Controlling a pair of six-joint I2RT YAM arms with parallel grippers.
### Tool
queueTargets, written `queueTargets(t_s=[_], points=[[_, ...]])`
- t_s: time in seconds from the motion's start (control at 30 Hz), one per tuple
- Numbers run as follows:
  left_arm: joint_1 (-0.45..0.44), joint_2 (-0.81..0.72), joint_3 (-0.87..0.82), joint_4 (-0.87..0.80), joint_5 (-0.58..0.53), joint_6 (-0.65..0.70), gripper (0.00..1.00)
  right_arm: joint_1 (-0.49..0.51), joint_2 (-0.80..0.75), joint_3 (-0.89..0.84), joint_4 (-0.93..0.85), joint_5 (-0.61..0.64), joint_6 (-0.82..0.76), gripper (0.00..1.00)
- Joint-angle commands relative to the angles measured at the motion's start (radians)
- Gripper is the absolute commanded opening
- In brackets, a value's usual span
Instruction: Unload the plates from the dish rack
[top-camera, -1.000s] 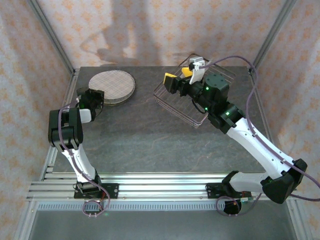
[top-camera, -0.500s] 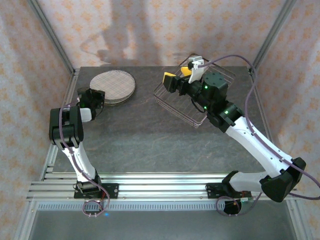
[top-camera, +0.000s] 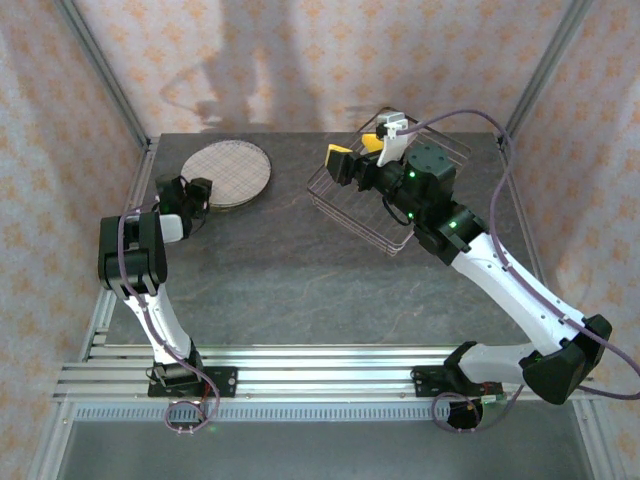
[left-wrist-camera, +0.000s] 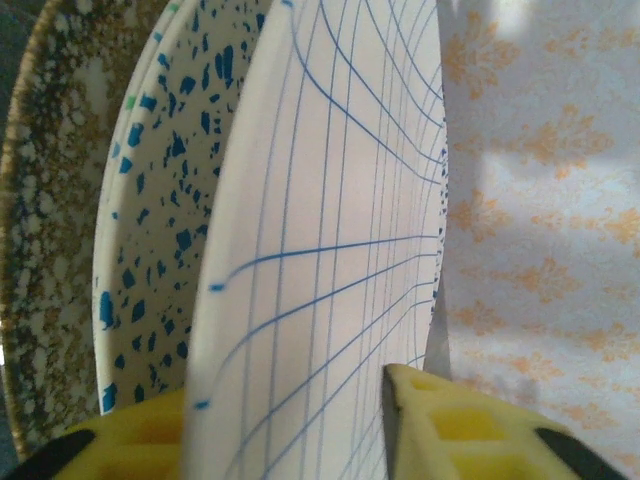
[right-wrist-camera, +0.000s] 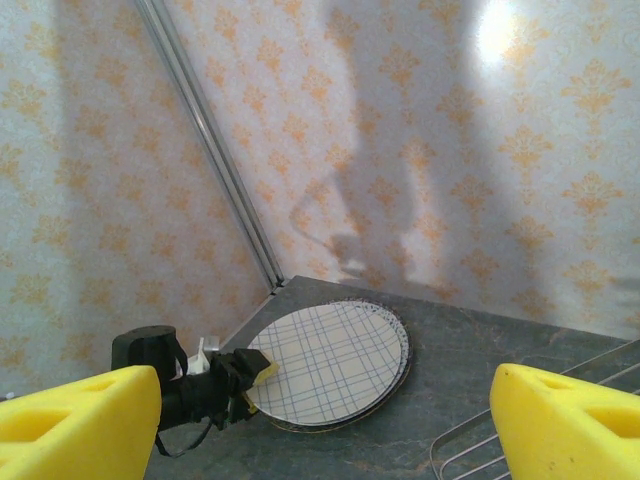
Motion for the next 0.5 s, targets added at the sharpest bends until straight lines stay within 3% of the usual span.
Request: queueTargets(t_s=[0.0,0.47], points=[[0.007,-0.026,0.045,-0.099,0.006,0.038,0.45,0.009,-0.010,0.036,-0.001,0.014,0.016,0.86],[0.008,-0.074,0.159,-0.443,-0.030,0.097,0.50,0.009,-0.018,0.032,-0.003,0.017,0.035,0.86]])
